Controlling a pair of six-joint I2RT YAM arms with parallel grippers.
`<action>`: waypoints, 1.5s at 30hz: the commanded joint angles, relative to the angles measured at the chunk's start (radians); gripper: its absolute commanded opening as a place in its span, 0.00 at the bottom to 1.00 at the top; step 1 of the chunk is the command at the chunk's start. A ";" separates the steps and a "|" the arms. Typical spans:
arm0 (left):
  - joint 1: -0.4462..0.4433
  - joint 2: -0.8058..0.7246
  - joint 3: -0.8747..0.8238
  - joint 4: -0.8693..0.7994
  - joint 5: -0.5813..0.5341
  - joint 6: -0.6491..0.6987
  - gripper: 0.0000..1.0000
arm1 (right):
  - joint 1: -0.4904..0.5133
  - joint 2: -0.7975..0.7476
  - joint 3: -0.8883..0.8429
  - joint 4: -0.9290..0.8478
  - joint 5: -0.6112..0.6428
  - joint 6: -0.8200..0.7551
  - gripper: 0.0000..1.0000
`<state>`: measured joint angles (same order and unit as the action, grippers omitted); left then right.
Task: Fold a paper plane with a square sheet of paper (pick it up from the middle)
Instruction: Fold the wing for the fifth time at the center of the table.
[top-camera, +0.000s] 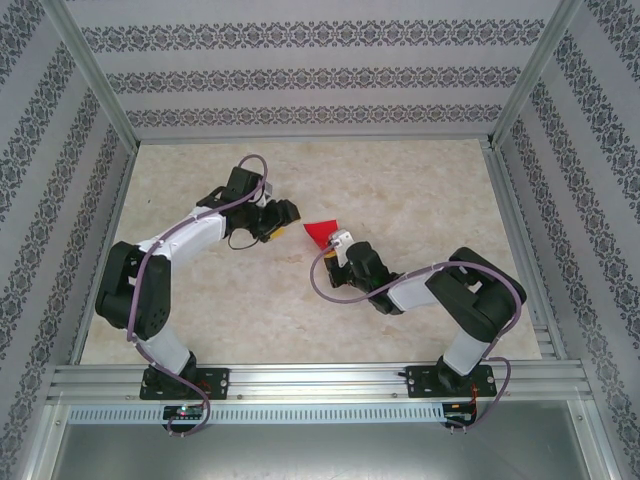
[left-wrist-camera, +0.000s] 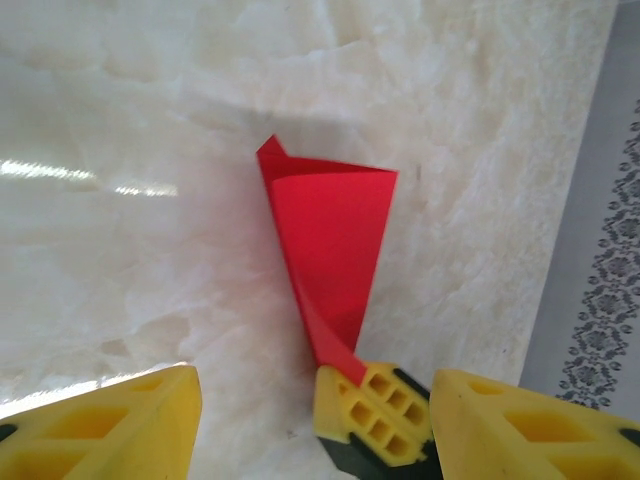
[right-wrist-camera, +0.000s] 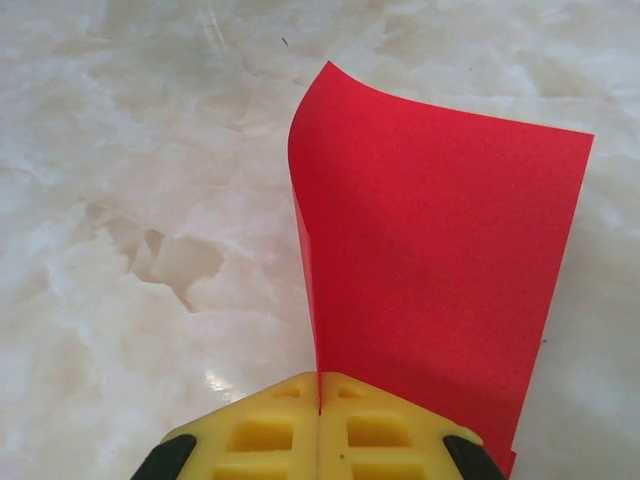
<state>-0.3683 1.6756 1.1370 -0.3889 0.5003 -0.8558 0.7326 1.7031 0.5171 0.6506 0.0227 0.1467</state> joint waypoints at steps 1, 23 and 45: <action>0.009 -0.022 -0.052 0.091 0.012 0.041 0.63 | -0.034 -0.037 0.015 0.008 -0.138 0.149 0.00; -0.084 0.076 -0.148 0.409 0.125 0.047 0.61 | -0.193 0.010 0.029 0.032 -0.368 0.496 0.00; -0.144 0.228 -0.075 0.544 0.182 0.042 0.45 | -0.294 0.096 -0.002 0.130 -0.532 0.689 0.00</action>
<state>-0.4973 1.8778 1.0359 0.0696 0.6537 -0.8227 0.4488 1.7744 0.5320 0.7315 -0.4808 0.8074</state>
